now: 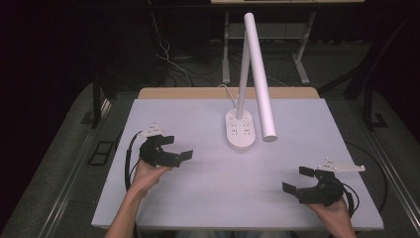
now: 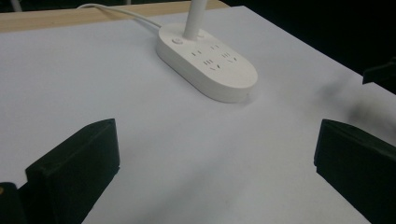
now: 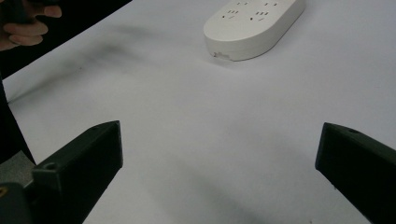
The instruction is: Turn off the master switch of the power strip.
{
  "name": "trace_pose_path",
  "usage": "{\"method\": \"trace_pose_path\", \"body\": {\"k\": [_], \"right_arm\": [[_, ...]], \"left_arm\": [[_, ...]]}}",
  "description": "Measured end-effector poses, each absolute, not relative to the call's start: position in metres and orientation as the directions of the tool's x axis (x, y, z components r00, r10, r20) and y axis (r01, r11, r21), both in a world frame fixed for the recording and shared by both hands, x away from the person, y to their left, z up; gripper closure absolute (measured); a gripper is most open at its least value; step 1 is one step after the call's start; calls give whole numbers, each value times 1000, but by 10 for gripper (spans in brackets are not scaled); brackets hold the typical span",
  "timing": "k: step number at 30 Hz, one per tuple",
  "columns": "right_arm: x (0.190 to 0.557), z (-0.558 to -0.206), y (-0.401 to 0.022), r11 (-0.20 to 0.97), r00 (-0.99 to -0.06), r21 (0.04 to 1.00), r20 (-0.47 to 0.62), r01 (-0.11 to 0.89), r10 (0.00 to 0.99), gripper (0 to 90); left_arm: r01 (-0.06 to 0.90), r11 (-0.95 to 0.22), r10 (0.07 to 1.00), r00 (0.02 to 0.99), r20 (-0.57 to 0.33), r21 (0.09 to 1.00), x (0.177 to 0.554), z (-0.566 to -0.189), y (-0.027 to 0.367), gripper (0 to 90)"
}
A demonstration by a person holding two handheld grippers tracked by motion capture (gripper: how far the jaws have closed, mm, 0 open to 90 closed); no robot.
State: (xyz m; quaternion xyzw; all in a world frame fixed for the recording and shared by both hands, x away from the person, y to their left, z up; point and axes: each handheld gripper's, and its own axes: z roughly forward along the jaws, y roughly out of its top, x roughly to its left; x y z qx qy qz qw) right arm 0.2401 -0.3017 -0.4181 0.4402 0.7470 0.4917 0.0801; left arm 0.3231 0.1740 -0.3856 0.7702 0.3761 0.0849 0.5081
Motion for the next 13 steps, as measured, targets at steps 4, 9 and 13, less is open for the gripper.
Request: {"method": "trace_pose_path", "body": {"k": [4, 9, 13], "right_arm": [[240, -418, -302, 129, -600, 806, 312, 577, 737, 0], [239, -419, -301, 135, -600, 803, 310, 580, 738, 0], [240, -420, -300, 141, -603, 800, 309, 583, 736, 0]], "left_arm": [[488, -193, 667, 701, -251, 852, 308, -390, 177, 0], [483, -199, 658, 711, -249, 853, 291, -402, 178, 0], [488, -217, 651, 718, -247, 845, 284, -410, 177, 0]]}}
